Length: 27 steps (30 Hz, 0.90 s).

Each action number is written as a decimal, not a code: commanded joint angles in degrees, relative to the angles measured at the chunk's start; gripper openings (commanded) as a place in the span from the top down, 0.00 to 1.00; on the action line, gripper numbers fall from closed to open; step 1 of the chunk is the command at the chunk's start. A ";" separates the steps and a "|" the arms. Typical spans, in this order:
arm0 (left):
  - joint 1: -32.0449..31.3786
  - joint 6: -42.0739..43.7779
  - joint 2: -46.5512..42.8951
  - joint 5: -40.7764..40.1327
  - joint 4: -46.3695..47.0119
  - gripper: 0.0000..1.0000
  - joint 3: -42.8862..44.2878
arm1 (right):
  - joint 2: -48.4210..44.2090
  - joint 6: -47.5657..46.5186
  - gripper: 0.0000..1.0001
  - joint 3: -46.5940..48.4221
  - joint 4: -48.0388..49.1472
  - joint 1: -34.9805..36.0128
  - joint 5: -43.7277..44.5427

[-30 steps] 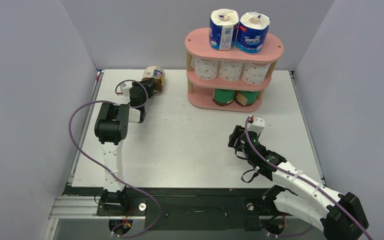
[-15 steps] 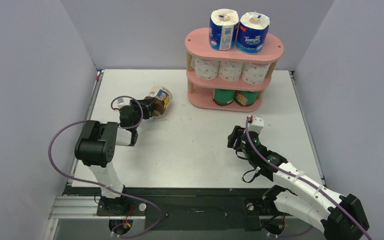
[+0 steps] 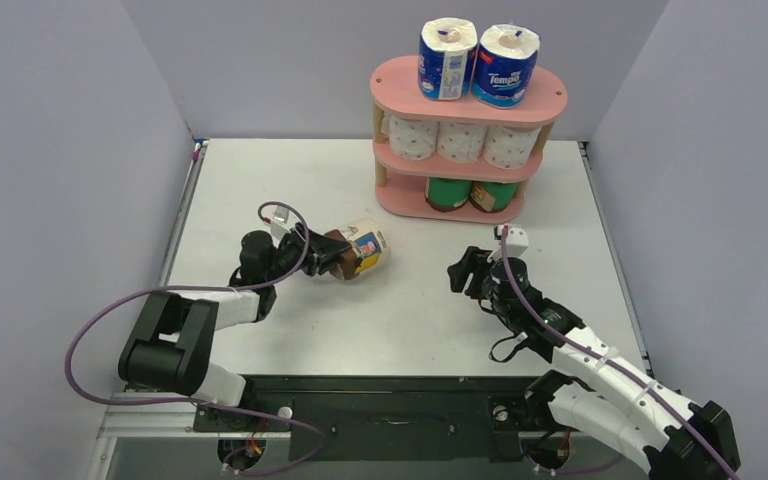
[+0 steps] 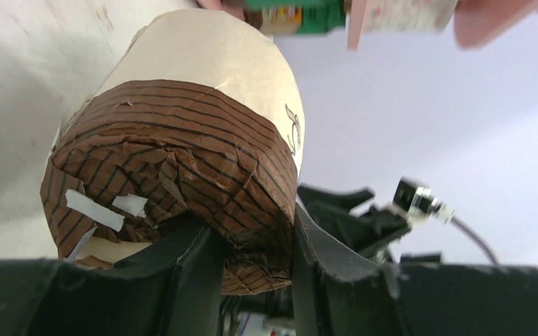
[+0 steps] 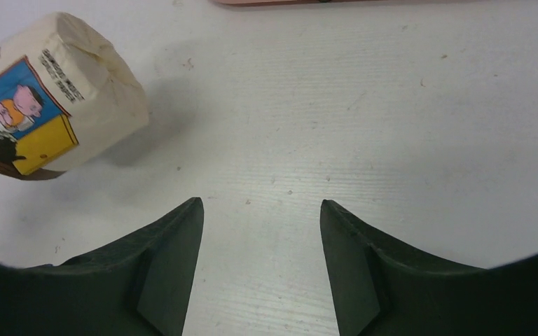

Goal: Place and organize the paper towels onto the shelf
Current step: Move the paper towel to the center of the board.

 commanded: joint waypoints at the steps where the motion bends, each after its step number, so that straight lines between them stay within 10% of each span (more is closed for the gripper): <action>1: -2.28 7.21 -4.23 9.84 -1.99 0.70 -0.09 | 0.79 2.15 0.41 -0.54 7.35 -3.30 -10.95; 8: -6.11 8.53 -1.06 14.47 1.27 0.67 -0.36 | 5.79 10.15 0.40 -4.80 20.87 -12.34 -29.98; 27: -15.95 8.98 11.63 8.00 10.26 0.51 -1.62 | -1.74 8.68 0.35 -9.52 15.25 -12.96 -21.12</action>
